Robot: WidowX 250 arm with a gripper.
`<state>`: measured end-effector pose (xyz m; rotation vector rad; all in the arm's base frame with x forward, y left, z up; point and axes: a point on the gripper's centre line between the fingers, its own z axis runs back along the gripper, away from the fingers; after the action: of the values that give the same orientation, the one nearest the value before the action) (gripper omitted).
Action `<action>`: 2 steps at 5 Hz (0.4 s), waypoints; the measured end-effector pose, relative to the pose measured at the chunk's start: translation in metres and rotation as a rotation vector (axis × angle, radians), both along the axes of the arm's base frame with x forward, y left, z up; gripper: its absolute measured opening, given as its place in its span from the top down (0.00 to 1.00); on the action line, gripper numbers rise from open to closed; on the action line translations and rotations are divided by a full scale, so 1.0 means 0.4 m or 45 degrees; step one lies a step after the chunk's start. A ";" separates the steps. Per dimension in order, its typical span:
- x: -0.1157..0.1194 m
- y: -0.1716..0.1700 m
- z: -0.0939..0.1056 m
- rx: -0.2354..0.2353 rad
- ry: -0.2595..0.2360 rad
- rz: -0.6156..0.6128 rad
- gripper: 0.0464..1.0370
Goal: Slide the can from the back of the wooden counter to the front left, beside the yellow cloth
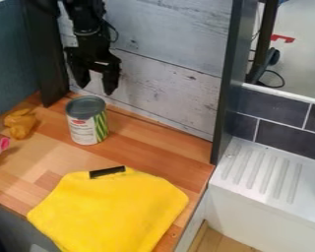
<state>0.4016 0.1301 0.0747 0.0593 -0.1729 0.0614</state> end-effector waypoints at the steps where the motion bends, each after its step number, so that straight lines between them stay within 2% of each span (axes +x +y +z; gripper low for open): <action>1: -0.004 -0.006 -0.021 -0.004 0.038 -0.010 0.04; 2: -0.009 -0.016 -0.038 -0.025 0.049 -0.008 0.04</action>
<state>0.3981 0.1239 0.0594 0.0402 -0.1337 0.0554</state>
